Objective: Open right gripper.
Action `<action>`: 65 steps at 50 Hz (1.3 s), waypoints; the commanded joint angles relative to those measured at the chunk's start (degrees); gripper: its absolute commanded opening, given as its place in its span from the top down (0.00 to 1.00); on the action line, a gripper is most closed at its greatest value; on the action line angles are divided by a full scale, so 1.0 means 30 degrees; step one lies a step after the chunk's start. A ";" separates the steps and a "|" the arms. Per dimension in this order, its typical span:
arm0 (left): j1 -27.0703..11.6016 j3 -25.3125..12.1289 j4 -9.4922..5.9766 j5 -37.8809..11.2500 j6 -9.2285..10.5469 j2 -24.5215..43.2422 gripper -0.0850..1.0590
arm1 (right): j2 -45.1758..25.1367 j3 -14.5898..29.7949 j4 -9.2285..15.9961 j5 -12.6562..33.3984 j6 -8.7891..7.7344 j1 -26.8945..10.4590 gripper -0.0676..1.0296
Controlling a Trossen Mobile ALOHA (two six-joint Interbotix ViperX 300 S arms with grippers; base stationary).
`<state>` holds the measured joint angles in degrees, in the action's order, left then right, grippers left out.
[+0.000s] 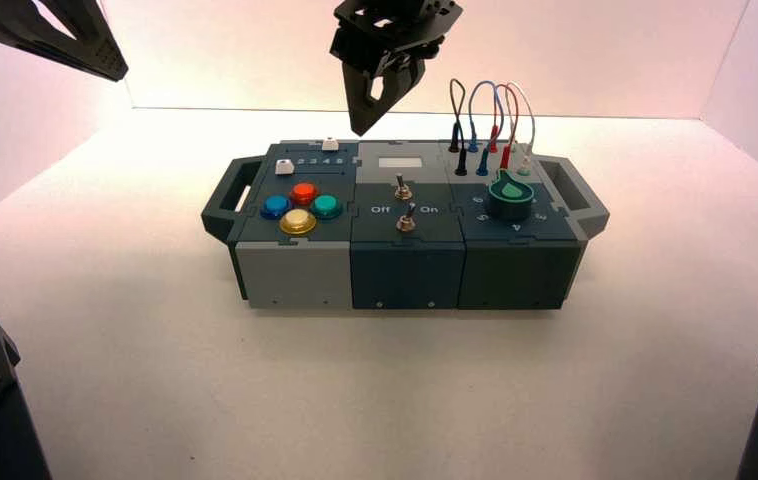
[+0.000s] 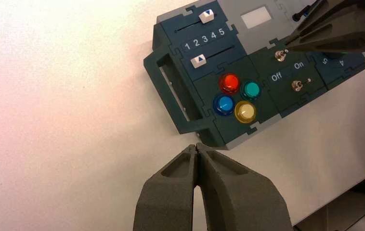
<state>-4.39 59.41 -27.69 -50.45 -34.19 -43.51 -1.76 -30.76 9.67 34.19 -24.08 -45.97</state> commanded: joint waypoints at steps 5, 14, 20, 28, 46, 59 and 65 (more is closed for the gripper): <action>0.0059 -0.0264 -0.0059 0.0117 0.0000 0.0029 0.95 | 0.0439 0.0293 0.0029 -0.0088 0.0029 -0.0059 0.96; 0.0059 -0.0264 -0.0059 0.0088 0.0000 0.0000 0.95 | 0.0527 0.0234 0.0029 -0.0088 0.0029 -0.0059 0.96; 0.0059 -0.0264 -0.0059 0.0088 0.0000 0.0029 0.95 | 0.0645 0.0205 0.0029 -0.0088 0.0029 -0.0059 0.96; 0.0059 -0.0264 -0.0059 0.0088 0.0000 0.0000 0.95 | 0.0879 0.0205 0.0029 -0.0117 0.0000 -0.0059 0.85; 0.0059 -0.0410 -0.0059 0.0088 0.0000 0.0088 0.95 | 0.1025 0.0088 0.0029 -0.0146 0.0176 -0.0059 0.38; 0.0059 -0.0439 -0.0059 0.0088 0.0000 0.0117 0.95 | 0.1436 -0.0205 0.0059 -0.0234 0.0381 -0.0059 0.08; 0.0059 -0.0439 -0.0059 0.0000 0.0000 0.0059 0.95 | 0.1875 -0.0410 0.0088 -0.0234 0.0762 -0.0059 0.03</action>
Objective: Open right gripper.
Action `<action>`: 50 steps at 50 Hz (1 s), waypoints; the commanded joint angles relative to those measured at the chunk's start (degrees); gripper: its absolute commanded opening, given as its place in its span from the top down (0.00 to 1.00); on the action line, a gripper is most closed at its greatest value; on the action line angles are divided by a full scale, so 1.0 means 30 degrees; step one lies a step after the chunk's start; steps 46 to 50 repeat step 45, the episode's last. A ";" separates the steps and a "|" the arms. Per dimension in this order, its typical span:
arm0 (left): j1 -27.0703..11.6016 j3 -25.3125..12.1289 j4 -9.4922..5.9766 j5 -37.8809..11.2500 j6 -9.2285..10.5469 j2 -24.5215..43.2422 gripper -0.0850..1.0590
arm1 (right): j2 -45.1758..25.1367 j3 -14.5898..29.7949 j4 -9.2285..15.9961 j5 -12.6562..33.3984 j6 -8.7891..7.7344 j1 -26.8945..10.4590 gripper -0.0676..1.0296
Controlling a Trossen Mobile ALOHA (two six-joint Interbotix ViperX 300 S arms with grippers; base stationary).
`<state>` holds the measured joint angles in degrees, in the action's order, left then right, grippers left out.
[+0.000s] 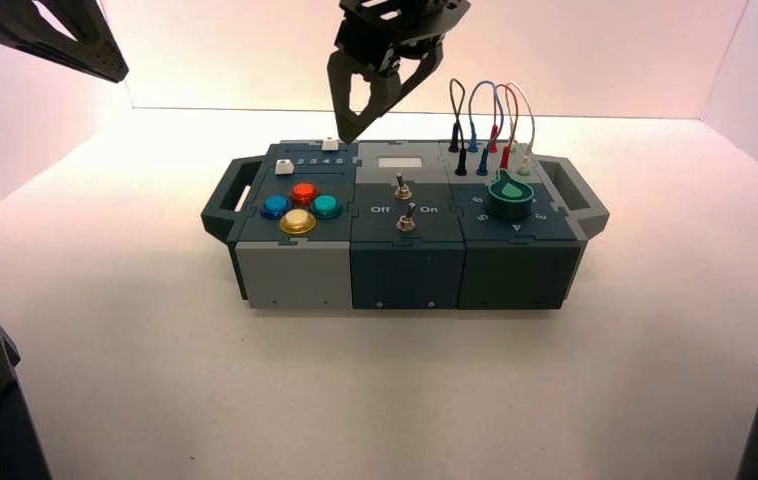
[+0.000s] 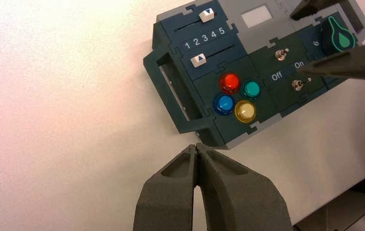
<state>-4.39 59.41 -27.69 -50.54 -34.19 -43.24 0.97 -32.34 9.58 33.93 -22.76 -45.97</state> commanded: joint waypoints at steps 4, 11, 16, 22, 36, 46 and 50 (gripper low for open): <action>0.0088 -0.0410 -0.0059 -0.0029 0.0000 -0.0029 0.95 | 0.1230 -0.0029 0.0117 -0.0176 0.0469 -0.0059 0.03; 0.0059 -0.0439 -0.0059 -0.0088 0.0000 -0.0029 0.95 | 0.1553 -0.0117 0.0059 -0.0146 0.0469 -0.0059 0.03; 0.0059 -0.0527 -0.0059 -0.0088 0.0000 -0.0029 0.95 | 0.1699 -0.0088 0.0000 -0.0146 0.0469 -0.0059 0.03; 0.0059 -0.0703 -0.0059 -0.0088 -0.0059 0.0088 0.95 | 0.1875 -0.0059 0.0000 -0.0059 0.0439 -0.0059 0.03; 0.0059 -0.0762 -0.0029 -0.0059 -0.0059 0.0352 0.95 | 0.2080 0.0029 -0.0029 0.0117 0.0469 -0.0059 0.03; 0.0059 -0.0762 -0.0029 -0.0029 -0.0059 0.0352 0.95 | 0.2051 0.0146 -0.0029 0.0205 0.0469 -0.0059 0.03; 0.0059 -0.0762 -0.0029 -0.0029 -0.0059 0.0352 0.95 | 0.2051 0.0146 -0.0029 0.0205 0.0469 -0.0059 0.03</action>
